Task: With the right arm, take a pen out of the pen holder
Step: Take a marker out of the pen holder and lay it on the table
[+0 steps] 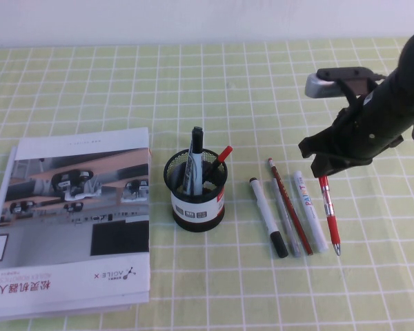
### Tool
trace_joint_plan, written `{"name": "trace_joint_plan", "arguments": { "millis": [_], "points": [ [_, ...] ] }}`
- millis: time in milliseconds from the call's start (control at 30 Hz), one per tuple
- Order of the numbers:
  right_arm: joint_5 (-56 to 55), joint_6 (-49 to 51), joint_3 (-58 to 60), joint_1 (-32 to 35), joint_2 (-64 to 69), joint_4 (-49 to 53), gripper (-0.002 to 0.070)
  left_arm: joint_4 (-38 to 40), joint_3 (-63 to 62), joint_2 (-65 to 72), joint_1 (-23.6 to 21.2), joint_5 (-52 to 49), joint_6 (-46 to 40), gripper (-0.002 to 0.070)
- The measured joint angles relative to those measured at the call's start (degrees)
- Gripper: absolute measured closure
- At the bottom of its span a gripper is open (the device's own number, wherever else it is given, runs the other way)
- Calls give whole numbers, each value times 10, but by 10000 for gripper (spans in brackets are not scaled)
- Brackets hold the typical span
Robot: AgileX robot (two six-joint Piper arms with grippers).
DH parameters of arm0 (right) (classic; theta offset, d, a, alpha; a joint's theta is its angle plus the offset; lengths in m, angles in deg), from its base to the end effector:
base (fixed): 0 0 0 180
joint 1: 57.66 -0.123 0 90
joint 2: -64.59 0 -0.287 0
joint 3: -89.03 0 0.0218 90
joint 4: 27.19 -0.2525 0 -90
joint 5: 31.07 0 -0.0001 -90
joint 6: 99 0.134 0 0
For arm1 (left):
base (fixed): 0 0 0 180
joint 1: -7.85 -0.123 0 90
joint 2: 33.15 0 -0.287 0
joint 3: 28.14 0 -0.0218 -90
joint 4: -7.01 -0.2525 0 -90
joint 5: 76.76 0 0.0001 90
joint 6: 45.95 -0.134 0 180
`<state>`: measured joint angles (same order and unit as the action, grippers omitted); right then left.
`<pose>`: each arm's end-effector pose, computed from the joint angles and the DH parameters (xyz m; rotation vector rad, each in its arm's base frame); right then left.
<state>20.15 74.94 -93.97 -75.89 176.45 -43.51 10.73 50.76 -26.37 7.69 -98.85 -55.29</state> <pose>0.3705 0.1530 0.2063 -0.3956 2.7688 0.4058 0.0927 -0.0030 0.1568 0.1108 1.8771 0.0496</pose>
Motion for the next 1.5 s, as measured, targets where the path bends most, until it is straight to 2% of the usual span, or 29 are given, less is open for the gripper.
{"name": "trace_joint_plan", "arguments": {
  "millis": [333,767,1033,1200,1333,1500],
  "points": [
    [-24,28,-28,11,79,7,612,0,0,0,0,0,0,681],
    [-63,30,-30,11,98,0,610,0,0,0,0,0,0,681],
    [-74,32,-30,11,102,-6,484,0,0,0,0,0,0,681],
    [-78,33,-21,11,83,-7,461,0,0,0,0,0,0,681],
    [-97,33,36,11,-1,-7,494,0,0,0,0,0,0,681],
    [-119,33,139,9,-164,-14,640,0,0,0,0,0,0,681]
  ]
}}
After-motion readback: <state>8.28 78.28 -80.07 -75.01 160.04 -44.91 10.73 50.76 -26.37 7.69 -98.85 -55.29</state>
